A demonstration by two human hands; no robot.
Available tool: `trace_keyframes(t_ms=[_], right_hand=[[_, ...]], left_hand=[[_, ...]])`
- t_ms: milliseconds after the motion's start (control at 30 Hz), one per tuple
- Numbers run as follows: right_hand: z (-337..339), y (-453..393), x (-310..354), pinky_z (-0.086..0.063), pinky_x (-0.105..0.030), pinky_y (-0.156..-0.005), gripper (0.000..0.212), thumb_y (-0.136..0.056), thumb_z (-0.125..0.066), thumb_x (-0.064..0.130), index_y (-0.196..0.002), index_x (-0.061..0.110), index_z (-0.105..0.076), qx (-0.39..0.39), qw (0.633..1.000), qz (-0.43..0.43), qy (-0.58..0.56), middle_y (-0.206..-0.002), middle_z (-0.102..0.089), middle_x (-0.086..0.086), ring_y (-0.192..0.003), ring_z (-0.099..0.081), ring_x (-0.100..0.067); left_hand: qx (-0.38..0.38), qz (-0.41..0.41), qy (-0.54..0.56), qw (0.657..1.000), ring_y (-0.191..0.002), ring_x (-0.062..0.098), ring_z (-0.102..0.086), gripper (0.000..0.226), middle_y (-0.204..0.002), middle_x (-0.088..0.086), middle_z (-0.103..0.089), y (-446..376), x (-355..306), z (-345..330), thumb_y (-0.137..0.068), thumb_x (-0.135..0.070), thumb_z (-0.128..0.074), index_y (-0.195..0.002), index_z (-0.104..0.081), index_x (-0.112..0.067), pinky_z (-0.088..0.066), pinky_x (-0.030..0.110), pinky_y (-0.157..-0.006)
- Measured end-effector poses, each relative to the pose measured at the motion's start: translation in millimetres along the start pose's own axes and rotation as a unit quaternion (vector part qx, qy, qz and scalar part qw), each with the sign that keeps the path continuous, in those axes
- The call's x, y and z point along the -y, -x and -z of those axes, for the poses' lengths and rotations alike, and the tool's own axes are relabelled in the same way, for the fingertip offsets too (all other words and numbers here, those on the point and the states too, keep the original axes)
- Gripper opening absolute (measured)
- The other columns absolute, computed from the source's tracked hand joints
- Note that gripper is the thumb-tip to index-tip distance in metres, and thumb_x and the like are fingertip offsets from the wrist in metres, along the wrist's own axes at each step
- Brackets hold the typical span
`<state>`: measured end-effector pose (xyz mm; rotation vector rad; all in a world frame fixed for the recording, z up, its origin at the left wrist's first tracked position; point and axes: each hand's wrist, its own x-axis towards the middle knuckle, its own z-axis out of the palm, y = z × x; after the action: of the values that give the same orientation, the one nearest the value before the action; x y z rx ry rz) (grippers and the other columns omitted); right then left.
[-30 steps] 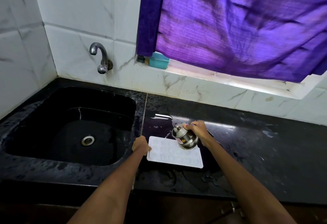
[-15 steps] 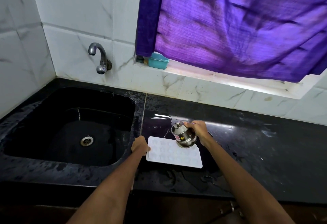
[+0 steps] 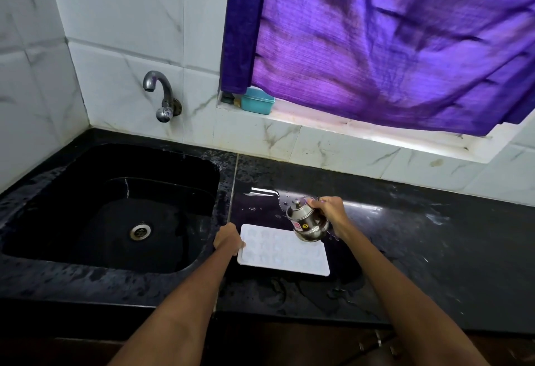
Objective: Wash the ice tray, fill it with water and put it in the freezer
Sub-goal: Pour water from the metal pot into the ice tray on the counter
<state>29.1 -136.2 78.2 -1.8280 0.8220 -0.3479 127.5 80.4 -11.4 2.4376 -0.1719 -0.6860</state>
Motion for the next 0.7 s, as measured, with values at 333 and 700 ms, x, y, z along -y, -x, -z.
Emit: trace_keyframes(t_ms=[333, 700], right_hand=[[2.1, 3.6, -13.0, -0.028, -0.025, -0.05, 0.046, -0.079, -0.068, 0.005, -0.045, 0.015, -0.039, 0.0, 0.996, 0.023, 0.09, -0.051, -0.04, -0.004, -0.05, -0.036, -0.014], [6.3, 3.2, -15.7, -0.034, -0.026, -0.051, 0.043, -0.08, -0.068, 0.007, -0.046, 0.015, -0.043, -0.003, 0.996, 0.02, 0.086, -0.054, -0.047, -0.005, -0.052, -0.043, -0.016]], left_hand=[[-0.014, -0.003, -0.048, 0.999, -0.118, 0.029, -0.058, 0.048, -0.132, 0.013, -0.056, -0.3, -1.8, -0.9, -0.082, -0.021, -0.072, -0.124, -0.055, -0.006, -0.051, 0.035, -0.089], [-0.018, -0.001, -0.056, 0.998, -0.115, 0.028, -0.061, 0.045, -0.128, 0.013, -0.06, 4.9, -4.4, 0.3, -0.082, -0.018, -0.072, -0.122, -0.058, -0.004, -0.054, 0.035, -0.09]])
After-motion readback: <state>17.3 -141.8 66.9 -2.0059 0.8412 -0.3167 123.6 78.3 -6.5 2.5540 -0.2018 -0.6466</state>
